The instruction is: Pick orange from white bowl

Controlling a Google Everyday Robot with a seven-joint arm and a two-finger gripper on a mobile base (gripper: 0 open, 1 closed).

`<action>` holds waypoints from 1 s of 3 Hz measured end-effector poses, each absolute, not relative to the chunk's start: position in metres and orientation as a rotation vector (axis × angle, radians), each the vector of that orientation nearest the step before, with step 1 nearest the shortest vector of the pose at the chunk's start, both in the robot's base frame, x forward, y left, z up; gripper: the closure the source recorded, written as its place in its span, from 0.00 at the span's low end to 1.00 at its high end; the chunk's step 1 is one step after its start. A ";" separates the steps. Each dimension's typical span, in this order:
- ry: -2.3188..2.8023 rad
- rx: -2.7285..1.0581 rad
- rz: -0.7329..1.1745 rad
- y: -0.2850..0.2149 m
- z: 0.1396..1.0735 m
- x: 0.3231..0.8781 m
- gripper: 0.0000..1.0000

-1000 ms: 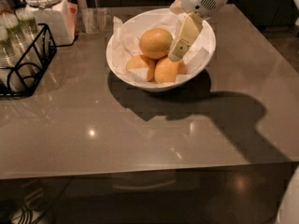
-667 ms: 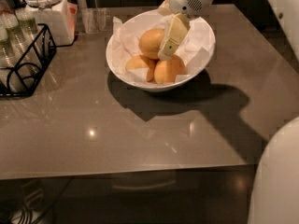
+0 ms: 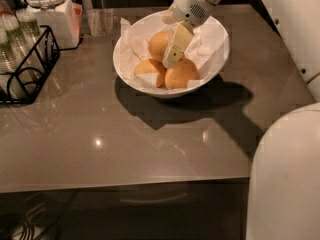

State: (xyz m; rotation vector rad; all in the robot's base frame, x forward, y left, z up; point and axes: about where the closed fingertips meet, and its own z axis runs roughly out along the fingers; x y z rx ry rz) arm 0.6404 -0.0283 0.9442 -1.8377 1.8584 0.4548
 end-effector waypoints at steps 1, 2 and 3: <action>1.885 -1.840 0.461 -0.031 0.934 0.642 0.00; 1.911 -1.850 0.449 -0.034 0.922 0.643 0.00; 1.909 -1.848 0.449 -0.033 0.921 0.644 0.19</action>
Offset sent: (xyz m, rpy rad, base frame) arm -0.0036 -0.0173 -0.0359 -0.0820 0.0566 -0.0177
